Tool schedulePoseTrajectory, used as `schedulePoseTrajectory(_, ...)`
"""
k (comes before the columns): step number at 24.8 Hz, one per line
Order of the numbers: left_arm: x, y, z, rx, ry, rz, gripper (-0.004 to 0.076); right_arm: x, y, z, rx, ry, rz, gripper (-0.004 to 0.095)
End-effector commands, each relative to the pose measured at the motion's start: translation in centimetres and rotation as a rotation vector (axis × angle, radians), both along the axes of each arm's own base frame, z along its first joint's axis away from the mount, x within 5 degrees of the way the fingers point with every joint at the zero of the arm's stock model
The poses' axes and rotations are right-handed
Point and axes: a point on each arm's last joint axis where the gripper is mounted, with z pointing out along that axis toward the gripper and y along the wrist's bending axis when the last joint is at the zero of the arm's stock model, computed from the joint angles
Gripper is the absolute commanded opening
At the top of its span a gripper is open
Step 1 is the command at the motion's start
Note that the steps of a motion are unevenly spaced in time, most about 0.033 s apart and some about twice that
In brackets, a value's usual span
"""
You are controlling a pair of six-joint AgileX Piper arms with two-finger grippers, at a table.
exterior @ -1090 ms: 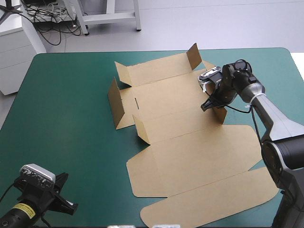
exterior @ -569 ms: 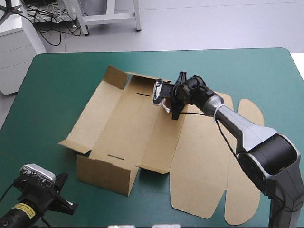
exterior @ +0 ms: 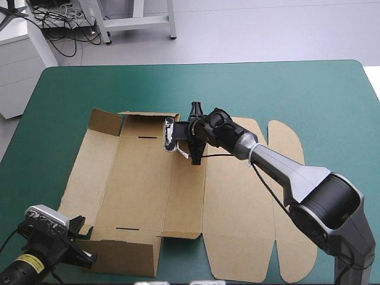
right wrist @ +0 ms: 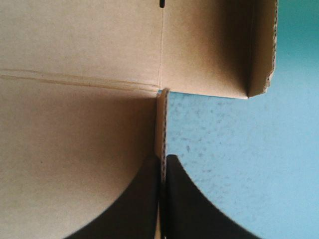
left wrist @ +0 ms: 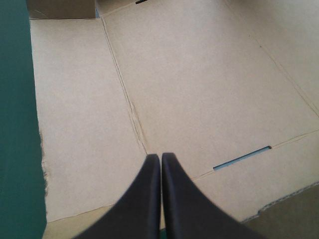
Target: Fold the box
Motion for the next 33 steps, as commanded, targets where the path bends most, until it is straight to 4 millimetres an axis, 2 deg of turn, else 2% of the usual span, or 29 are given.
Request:
schedulePoseTrajectory(1, 0.3, -0.2, 1.5, -0.040, -0.071, 0.001, -0.0010, -0.3, -0.2, 3.7, 0.089, -0.106, 0.006, 0.0041)
schedulePoseTrajectory(2, 0.3, -0.2, 1.5, -0.040, -0.071, 0.001, -0.0009, -0.3, -0.2, 3.7, 0.088, -0.108, 0.006, 0.0075)
schedulePoseTrajectory(3, 0.3, -0.2, 1.5, -0.040, -0.071, 0.001, -0.0010, -0.2, -0.2, 3.7, 0.090, -0.116, 0.008, 0.0199)
schedulePoseTrajectory(5, 0.3, -0.2, 1.5, -0.040, -0.071, 0.001, -0.0010, -0.1, -0.2, 3.8, 0.092, -0.133, 0.012, 0.0371)
schedulePoseTrajectory(8, 0.3, -0.2, 1.5, -0.037, -0.072, -0.001, -0.0010, 0.0, -0.6, 4.5, 0.047, -0.199, 0.028, 0.0417)
schedulePoseTrajectory(10, 0.3, -0.2, 1.5, -0.038, -0.072, -0.002, -0.0010, 0.0, -1.6, 5.8, 0.009, -0.254, 0.022, 0.0417)
schedulePoseTrajectory(12, 0.3, -0.2, 1.5, -0.037, -0.072, -0.002, -0.0010, -0.1, -3.4, 8.1, 0.074, -0.268, -0.076, 0.0414)
schedulePoseTrajectory(15, 0.3, -0.2, 1.5, -0.038, -0.072, -0.001, -0.0010, -0.2, -8.8, 12.8, 0.209, -0.311, -0.304, 0.0413)
schedulePoseTrajectory(20, 0.3, -0.2, 1.5, -0.038, -0.072, -0.001, -0.0010, -1.4, -16.2, 17.6, 0.362, -0.358, -0.595, 0.0412)
schedulePoseTrajectory(22, 0.3, -0.2, 1.5, -0.038, -0.072, -0.001, -0.0010, -2.0, -19.2, 18.5, 0.387, -0.351, -0.716, 0.0392)
schedulePoseTrajectory(24, 0.3, -0.2, 1.5, -0.038, -0.072, -0.001, -0.0010, -2.7, -22.2, 19.1, 0.386, -0.329, -0.846, 0.0330)
schedulePoseTrajectory(26, 0.3, -0.2, 1.5, -0.038, -0.072, -0.001, -0.0010, -3.6, -25.6, 19.3, 0.408, -0.281, -1.000, 0.0213)
schedulePoseTrajectory(29, 0.3, -0.2, 1.5, -0.038, -0.072, -0.001, -0.0010, -5.2, -29.5, 19.1, 0.496, -0.170, -1.156, 0.0004)
schedulePoseTrajectory(33, 0.3, -0.2, 1.5, -0.038, -0.072, -0.001, -0.0010, -7.9, -33.1, 18.6, 0.672, -0.066, -1.293, -0.0020)
